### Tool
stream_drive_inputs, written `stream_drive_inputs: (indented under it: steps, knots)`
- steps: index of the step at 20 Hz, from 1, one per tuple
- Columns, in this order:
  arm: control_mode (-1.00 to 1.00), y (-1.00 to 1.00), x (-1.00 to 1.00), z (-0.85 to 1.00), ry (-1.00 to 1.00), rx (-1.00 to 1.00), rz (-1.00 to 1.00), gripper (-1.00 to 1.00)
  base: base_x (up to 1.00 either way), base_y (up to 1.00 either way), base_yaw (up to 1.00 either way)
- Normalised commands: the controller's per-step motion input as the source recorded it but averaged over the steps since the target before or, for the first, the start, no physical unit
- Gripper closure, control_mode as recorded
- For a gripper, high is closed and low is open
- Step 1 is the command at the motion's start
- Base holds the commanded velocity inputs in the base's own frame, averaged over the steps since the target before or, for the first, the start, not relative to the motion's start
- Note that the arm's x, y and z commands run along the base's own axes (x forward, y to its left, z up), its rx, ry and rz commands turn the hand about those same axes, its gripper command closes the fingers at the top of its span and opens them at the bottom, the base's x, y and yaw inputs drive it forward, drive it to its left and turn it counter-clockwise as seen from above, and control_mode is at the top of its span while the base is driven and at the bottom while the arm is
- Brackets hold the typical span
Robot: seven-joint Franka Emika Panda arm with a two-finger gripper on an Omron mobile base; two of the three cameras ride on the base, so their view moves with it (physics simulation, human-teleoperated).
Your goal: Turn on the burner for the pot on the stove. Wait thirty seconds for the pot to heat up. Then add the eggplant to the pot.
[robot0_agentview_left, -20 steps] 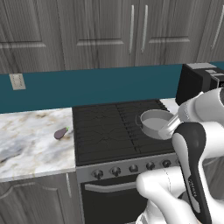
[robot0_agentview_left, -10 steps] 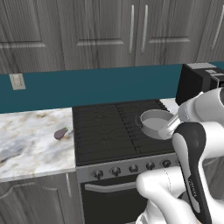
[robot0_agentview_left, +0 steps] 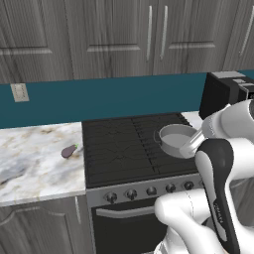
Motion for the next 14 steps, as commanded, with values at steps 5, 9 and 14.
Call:
stream_drive_inputs:
  steps: [5, 9, 14]
  knots:
    - [-1.0, 0.0, 0.0, 0.0, 0.0, 0.0, 0.0, -1.0, 0.0, 0.0, 0.0]
    - [-1.0, 0.0, 0.0, 0.0, 0.0, 0.0, 0.0, -1.0, 0.0, 0.0, 0.0]
    - [-1.0, 0.0, 0.0, 0.0, 0.0, 0.0, 0.0, -1.0, 0.0, 0.0, 0.0]
